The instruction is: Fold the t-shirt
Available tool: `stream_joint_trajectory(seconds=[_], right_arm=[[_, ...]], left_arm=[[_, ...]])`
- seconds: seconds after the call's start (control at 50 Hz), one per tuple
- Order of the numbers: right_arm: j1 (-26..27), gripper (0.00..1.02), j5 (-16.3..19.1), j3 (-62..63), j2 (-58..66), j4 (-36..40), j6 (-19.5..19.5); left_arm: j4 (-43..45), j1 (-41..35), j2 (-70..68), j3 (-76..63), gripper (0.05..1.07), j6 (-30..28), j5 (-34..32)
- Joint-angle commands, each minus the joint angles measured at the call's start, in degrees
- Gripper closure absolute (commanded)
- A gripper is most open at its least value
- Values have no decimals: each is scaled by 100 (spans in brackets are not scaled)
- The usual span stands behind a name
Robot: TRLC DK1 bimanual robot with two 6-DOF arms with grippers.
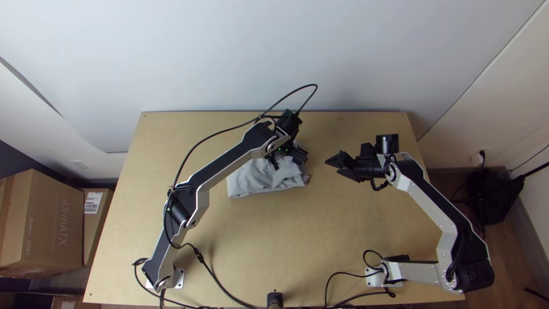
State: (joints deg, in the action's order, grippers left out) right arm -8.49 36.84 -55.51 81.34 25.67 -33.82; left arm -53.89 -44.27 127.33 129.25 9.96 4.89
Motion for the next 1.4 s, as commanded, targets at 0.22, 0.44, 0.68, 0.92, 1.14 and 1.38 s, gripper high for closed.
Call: stream_joint_trajectory(seconds=[0.22, 0.44, 0.68, 0.92, 1.14, 1.38], right_arm=[[-65, 4, -10, 22, 189, -238, 43], [-979, 5, -1847, -417, 321, -721, 631], [-2429, 5, -3921, -1410, 1086, -704, 2099], [-3510, 5, -4800, -2324, 1956, -282, 2925], [-4082, 5, -5310, -2483, 2422, -273, 3672], [-4222, 5, -5644, -2474, 3010, -757, 4305]], left_arm=[[-78, -47, 20, 215, 9, -811, 698], [-87, 446, -727, 188, 9, -556, 522], [-298, 1193, -1720, 179, 9, -301, 522], [-790, 2072, -2353, -40, 9, -55, 390], [-1036, 2537, -2678, -163, 9, 6, 223], [-1115, 2871, -2836, -207, 9, 50, 109]])
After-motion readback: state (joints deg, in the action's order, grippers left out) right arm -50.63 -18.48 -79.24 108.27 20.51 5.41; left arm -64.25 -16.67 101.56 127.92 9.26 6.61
